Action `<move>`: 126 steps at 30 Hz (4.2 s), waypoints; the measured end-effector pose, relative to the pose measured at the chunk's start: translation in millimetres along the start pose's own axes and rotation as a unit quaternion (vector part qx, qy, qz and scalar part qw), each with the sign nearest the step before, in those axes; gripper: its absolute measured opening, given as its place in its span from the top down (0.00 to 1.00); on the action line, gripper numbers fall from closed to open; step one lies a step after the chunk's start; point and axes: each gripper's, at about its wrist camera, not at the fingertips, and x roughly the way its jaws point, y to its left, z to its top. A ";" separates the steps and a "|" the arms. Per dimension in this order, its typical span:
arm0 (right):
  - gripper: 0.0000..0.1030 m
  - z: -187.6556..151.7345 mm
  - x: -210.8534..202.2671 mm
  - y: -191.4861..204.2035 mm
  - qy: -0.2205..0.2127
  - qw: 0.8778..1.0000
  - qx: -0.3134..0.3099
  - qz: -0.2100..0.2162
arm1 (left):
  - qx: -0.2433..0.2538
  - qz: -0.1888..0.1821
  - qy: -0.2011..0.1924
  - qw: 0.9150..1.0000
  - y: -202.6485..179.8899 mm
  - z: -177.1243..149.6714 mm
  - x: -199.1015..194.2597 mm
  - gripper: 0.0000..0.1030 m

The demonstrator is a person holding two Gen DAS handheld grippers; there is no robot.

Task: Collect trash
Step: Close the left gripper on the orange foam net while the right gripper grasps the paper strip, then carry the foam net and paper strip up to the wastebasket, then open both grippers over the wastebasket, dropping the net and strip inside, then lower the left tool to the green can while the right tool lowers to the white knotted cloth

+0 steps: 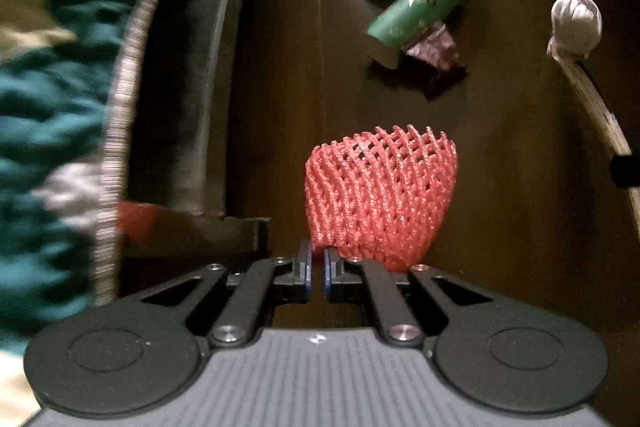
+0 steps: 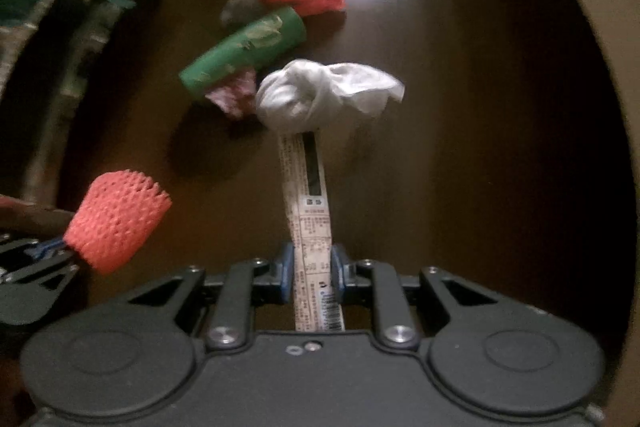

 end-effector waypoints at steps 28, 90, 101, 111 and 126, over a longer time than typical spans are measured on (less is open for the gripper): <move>0.81 102.3 -415.4 128.8 -0.064 0.996 -0.039 0.041 | -0.044 -0.092 -0.095 0.990 217.3 69.6 -395.7 0.95; 0.67 279.3 -432.7 412.1 -0.001 0.989 -0.145 0.017 | -0.017 -0.149 0.033 0.988 422.9 173.5 -317.1 0.95; 0.50 252.1 -500.9 322.6 -0.053 0.985 -0.158 0.041 | 0.002 -0.058 -0.011 0.998 376.6 147.7 -338.2 0.95; 0.38 198.9 -535.5 194.7 -0.077 0.971 -0.218 0.062 | -0.125 -0.040 -0.056 0.990 334.3 140.1 -396.8 0.95; 0.16 162.7 -526.2 112.3 -0.152 0.959 -0.225 0.081 | -0.133 -0.090 -0.194 0.968 266.3 104.3 -488.1 0.23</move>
